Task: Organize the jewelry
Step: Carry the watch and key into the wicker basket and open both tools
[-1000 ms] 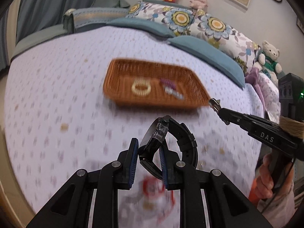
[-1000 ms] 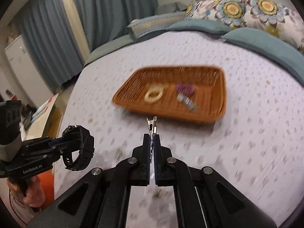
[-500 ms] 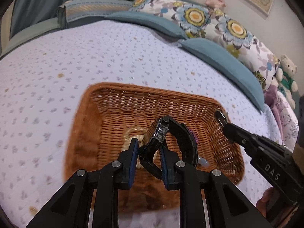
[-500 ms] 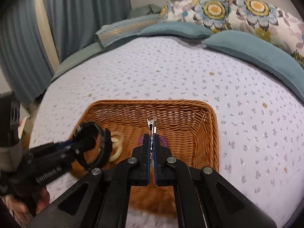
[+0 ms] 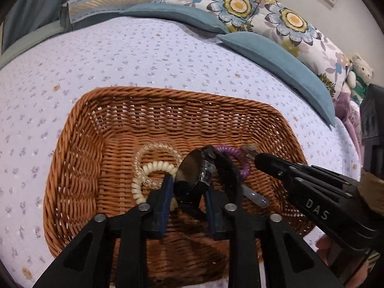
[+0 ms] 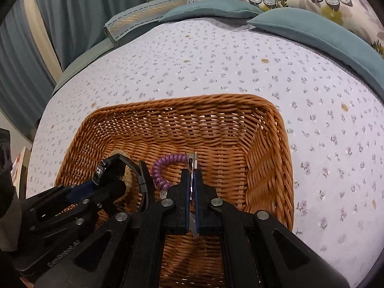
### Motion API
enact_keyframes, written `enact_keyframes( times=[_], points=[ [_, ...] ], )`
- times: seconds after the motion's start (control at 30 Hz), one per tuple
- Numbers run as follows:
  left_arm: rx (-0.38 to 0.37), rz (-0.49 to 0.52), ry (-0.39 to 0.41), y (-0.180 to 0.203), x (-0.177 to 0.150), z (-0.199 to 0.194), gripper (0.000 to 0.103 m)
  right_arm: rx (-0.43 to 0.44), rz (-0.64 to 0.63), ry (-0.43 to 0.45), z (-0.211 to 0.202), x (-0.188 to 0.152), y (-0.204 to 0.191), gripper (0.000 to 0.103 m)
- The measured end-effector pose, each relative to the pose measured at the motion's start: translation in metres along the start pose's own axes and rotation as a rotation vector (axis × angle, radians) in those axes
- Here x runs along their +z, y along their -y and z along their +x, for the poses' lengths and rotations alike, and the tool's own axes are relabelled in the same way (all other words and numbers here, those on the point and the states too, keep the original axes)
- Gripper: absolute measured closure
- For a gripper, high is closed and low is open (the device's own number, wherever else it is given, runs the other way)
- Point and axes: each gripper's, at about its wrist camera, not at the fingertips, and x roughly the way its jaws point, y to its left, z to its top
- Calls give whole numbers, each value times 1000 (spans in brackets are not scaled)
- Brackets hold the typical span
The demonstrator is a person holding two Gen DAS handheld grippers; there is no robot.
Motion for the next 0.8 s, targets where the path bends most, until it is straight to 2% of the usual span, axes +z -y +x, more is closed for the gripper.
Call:
enact_keyframes(
  times=[0.07, 0.23, 0.47, 0.57, 0.63, 0.8],
  points=[
    [-16, 1, 7, 0, -2, -3, 64, 18, 8, 0, -3, -1, 3, 97],
    [-30, 32, 62, 2, -6, -37, 63, 40, 25, 25, -24, -7, 7, 95],
    [-40, 87, 158, 9, -27, -118, 63, 88, 24, 100, -86, -42, 2, 94],
    [-50, 93, 193, 9, -48, -152, 62, 131, 9, 127, -113, -64, -3, 90],
    [-60, 75, 203, 5, -67, -170, 59, 135, -3, 147, -129, -82, -6, 73],
    [-82, 29, 185, -7, -116, -191, 58, 120, -49, 164, -148, -120, -15, 72]
  ],
)
